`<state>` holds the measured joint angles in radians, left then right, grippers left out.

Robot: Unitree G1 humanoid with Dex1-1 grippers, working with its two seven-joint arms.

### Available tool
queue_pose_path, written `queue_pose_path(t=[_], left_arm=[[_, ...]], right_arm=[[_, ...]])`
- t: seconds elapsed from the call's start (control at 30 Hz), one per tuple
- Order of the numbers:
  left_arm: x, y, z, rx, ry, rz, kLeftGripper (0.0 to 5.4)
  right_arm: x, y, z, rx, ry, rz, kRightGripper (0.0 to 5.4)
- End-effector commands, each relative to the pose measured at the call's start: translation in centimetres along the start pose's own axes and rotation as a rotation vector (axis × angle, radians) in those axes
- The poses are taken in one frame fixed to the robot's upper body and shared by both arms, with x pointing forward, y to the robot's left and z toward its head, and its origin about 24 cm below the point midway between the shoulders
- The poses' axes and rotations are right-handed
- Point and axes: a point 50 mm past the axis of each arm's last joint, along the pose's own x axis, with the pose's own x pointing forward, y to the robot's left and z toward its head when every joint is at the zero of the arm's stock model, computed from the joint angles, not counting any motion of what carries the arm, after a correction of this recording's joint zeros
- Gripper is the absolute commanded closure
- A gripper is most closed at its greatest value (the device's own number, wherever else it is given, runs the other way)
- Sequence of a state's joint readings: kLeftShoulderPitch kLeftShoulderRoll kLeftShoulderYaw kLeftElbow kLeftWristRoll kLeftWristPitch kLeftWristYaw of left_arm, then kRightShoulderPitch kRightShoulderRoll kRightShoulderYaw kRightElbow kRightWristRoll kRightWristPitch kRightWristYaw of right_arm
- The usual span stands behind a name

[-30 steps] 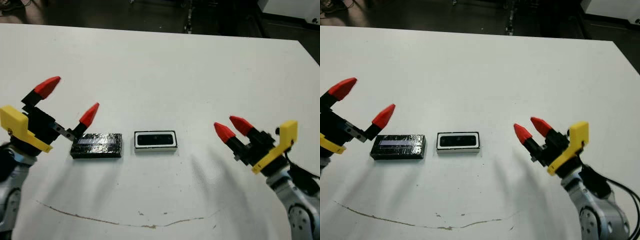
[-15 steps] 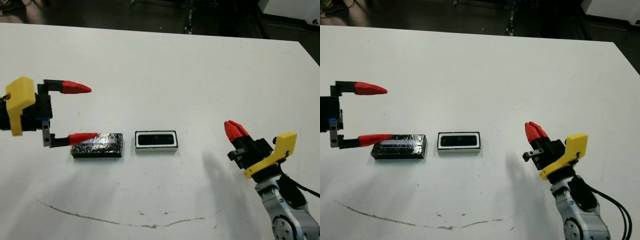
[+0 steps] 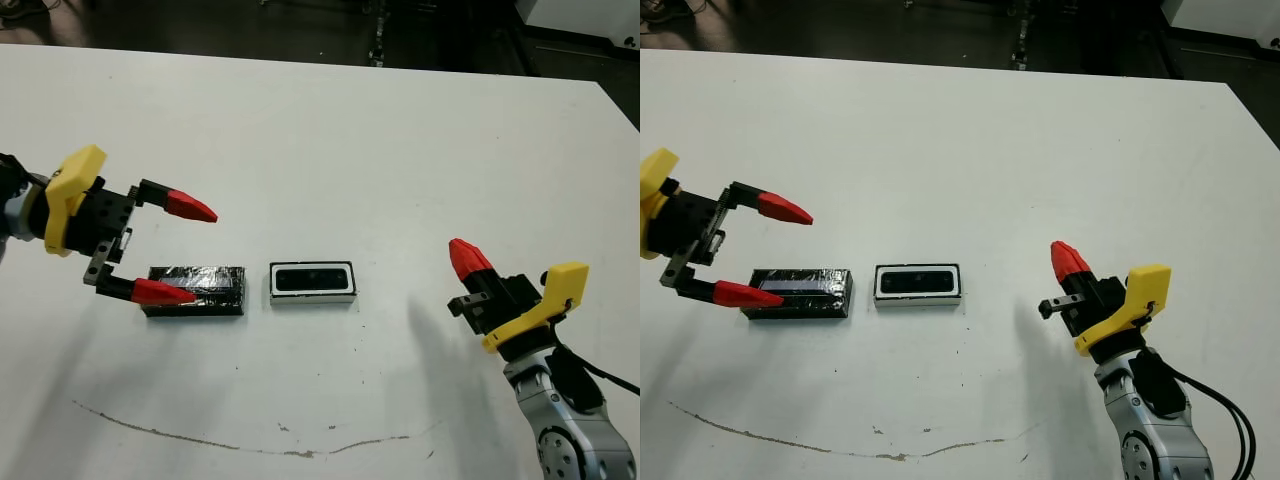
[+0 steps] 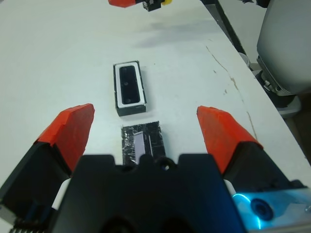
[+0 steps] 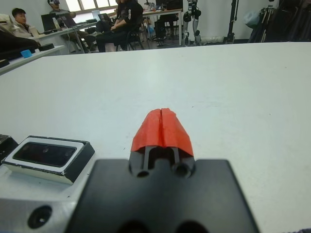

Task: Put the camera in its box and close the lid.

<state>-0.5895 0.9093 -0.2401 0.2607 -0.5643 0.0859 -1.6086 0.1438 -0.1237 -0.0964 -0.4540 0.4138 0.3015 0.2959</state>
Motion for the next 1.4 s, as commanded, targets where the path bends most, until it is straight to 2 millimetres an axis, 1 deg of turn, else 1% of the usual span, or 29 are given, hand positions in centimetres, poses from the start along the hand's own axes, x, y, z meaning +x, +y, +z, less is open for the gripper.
queue_pose_path(t=[0.03,0.3,0.47,0.8,0.97,1.23,1.33,1.4], left_arm=[[0.3,0.0,-0.3,0.0,0.016,-0.015,0.0],[0.8,-0.4,-1.5,-0.039,0.049,-0.017,0.0],[0.9,-0.6,-1.8,-0.033,0.072,-0.015,0.0],[1.3,-0.6,-3.3,-0.097,0.12,-0.019,0.0],[1.4,-0.7,-4.0,-0.138,0.175,0.0,0.0],[1.6,-0.7,-5.2,-0.168,0.15,0.004,0.0],[1.6,-0.6,-5.3,-0.162,0.161,0.006,0.0],[1.5,-0.6,-5.4,-0.199,0.167,0.015,0.0]], right_arm=[[-0.1,-0.4,-0.2,-0.008,0.011,-0.019,5.38],[-0.2,-0.3,-0.3,-0.018,0.013,-0.02,5.38],[-0.2,-0.3,-0.3,-0.012,0.013,-0.019,5.38],[-0.3,-0.3,-0.3,-0.01,0.01,-0.019,5.38],[-0.3,-0.3,-0.3,0.0,0.01,-0.016,5.38],[-0.4,-0.3,-0.4,0.0,0.013,-0.015,5.38],[-0.4,-0.3,-0.4,0.004,0.014,-0.015,5.38],[-0.4,-0.3,-0.4,0.004,0.017,-0.017,5.38]])
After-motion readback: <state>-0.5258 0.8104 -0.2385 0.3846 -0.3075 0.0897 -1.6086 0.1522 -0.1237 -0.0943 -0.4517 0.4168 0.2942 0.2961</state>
